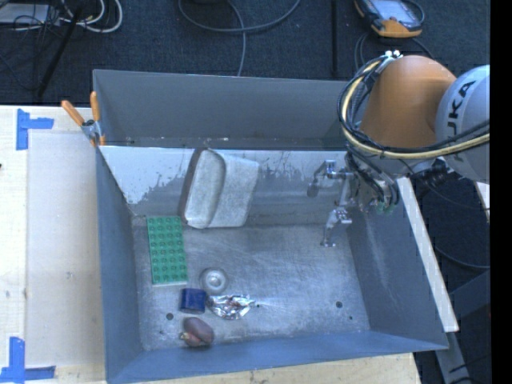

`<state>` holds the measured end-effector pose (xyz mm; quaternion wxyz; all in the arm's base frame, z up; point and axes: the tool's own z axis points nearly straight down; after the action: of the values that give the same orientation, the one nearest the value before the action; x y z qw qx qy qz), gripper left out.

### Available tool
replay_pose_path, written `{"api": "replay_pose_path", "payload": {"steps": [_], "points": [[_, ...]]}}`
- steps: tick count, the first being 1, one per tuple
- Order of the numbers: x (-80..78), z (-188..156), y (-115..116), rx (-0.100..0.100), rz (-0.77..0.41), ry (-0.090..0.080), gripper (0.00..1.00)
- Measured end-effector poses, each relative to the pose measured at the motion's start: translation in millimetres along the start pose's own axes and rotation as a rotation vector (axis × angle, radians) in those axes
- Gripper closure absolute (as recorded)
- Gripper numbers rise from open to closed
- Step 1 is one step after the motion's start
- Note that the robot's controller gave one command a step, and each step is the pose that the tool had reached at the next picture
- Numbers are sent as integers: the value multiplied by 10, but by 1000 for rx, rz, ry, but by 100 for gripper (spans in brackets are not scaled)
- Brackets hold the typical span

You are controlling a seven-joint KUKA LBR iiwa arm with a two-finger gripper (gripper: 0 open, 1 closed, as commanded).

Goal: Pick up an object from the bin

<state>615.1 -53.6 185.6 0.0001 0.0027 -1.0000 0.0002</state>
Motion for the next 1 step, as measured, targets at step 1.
{"api": "replay_pose_path", "payload": {"steps": [1], "points": [[1260, 472, 694, -3, -271, 9, 0]]}}
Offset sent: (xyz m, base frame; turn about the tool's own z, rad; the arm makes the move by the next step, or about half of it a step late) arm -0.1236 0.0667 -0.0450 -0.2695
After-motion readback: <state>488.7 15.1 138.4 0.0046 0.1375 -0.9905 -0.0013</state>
